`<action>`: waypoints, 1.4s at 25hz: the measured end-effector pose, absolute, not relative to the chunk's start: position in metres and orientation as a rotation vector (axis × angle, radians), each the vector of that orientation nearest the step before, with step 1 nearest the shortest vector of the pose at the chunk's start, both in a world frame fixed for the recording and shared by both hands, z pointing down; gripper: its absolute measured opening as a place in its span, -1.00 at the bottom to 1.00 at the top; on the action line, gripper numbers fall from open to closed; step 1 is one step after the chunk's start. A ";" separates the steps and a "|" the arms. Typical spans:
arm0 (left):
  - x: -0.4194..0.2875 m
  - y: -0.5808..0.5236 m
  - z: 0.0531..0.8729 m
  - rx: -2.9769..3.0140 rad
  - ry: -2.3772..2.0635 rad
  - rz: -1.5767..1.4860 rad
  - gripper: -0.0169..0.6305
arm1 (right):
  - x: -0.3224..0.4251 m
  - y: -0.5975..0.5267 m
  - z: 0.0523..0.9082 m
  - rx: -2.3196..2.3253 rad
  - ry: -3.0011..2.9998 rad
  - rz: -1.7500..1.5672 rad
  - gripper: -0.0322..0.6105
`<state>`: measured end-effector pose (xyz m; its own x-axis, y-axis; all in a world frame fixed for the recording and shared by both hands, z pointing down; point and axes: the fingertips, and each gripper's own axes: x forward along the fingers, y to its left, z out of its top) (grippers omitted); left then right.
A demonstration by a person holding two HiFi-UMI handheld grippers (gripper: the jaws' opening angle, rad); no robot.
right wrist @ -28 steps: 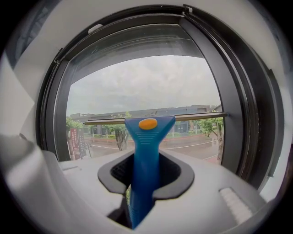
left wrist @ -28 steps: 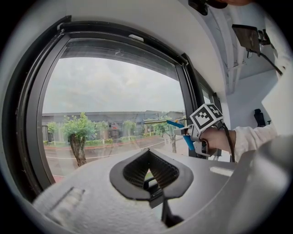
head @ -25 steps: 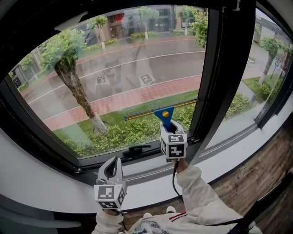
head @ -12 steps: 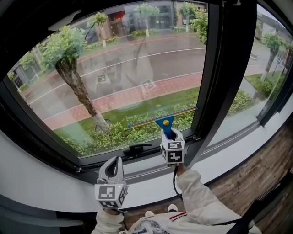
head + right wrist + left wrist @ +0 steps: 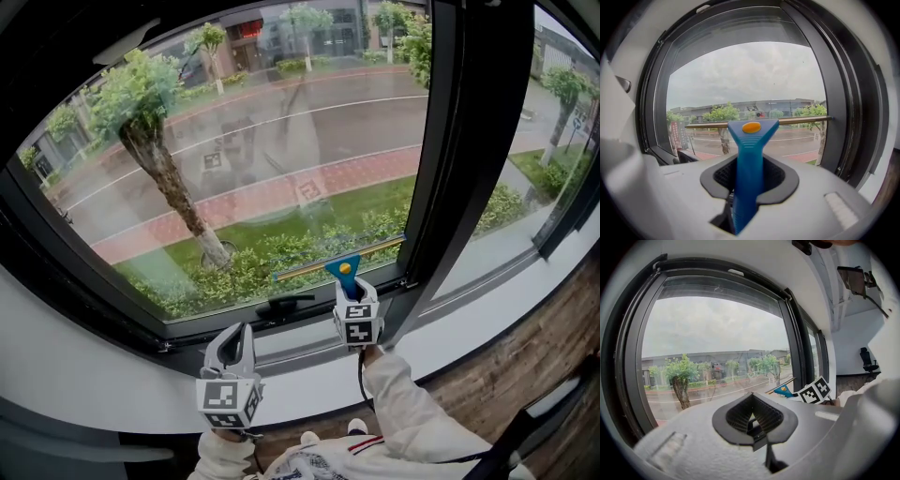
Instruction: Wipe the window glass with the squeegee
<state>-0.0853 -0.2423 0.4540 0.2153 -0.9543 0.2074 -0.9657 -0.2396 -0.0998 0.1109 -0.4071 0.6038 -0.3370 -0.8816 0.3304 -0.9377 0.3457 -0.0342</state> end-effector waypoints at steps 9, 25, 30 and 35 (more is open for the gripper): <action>-0.083 -0.247 0.460 2.403 -1.899 0.370 -0.95 | 0.107 -0.403 0.626 1.596 -2.342 0.362 -0.58; -0.080 -0.250 0.471 2.393 -1.884 0.396 -0.95 | 0.108 -0.394 0.678 1.529 -2.231 0.465 -0.58; -0.077 -0.249 0.471 2.393 -1.880 0.400 -0.95 | 0.109 -0.390 0.669 1.544 -2.265 0.470 -0.58; -0.078 -0.248 0.474 2.377 -1.889 0.395 -0.95 | 0.108 -0.392 0.646 1.565 -2.310 0.426 -0.58</action>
<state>-0.0776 -0.2477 0.4739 0.2070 -0.9461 0.2492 -0.9667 -0.2370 -0.0968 0.1084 -0.3916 0.6459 -0.3504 -0.8373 0.4197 -0.9319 0.3566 -0.0668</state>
